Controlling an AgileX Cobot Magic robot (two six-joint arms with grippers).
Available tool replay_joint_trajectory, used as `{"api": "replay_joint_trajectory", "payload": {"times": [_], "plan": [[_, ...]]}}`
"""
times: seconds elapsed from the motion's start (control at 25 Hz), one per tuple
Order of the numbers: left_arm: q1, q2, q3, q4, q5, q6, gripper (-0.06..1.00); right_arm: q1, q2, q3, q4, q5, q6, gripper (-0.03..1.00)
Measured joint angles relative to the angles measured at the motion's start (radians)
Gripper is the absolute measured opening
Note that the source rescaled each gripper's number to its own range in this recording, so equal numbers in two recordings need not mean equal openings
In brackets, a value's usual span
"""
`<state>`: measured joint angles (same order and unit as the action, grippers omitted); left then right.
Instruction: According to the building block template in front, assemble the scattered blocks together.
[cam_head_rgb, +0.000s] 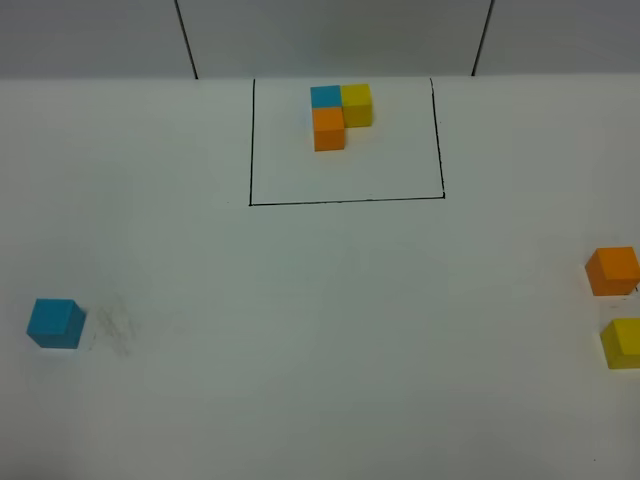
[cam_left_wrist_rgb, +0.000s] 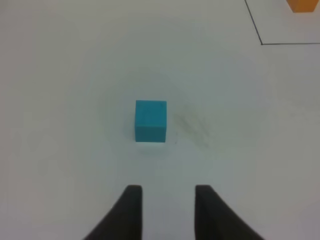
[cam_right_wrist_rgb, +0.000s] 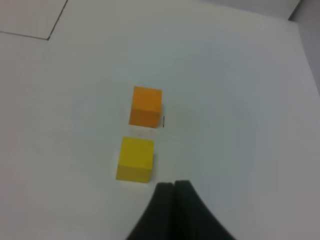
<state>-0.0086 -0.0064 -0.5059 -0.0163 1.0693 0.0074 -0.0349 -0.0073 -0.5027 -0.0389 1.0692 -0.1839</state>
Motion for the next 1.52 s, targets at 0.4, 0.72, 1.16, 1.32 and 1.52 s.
{"api": "replay_joint_trajectory", "payload": {"times": [0.4,0.72,1.16,1.32,1.52], "plan": [[0.0,0.039,-0.026,0.016,0.029,0.002,0.99,0.0,0.0,0.0,0.0,0.0,0.0,0.0],[0.001,0.326,-0.208,0.031,0.097,0.002,1.0,0.0,0.0,0.0,0.0,0.0,0.0,0.0],[0.001,0.776,-0.219,0.0,-0.12,-0.007,1.0,0.0,0.0,0.0,0.0,0.0,0.0,0.0],[0.001,0.951,-0.219,-0.023,-0.213,-0.007,1.0,0.0,0.0,0.0,0.0,0.0,0.0,0.0],[0.001,1.15,-0.219,-0.025,-0.306,-0.007,1.0,0.0,0.0,0.0,0.0,0.0,0.0,0.0]]}}
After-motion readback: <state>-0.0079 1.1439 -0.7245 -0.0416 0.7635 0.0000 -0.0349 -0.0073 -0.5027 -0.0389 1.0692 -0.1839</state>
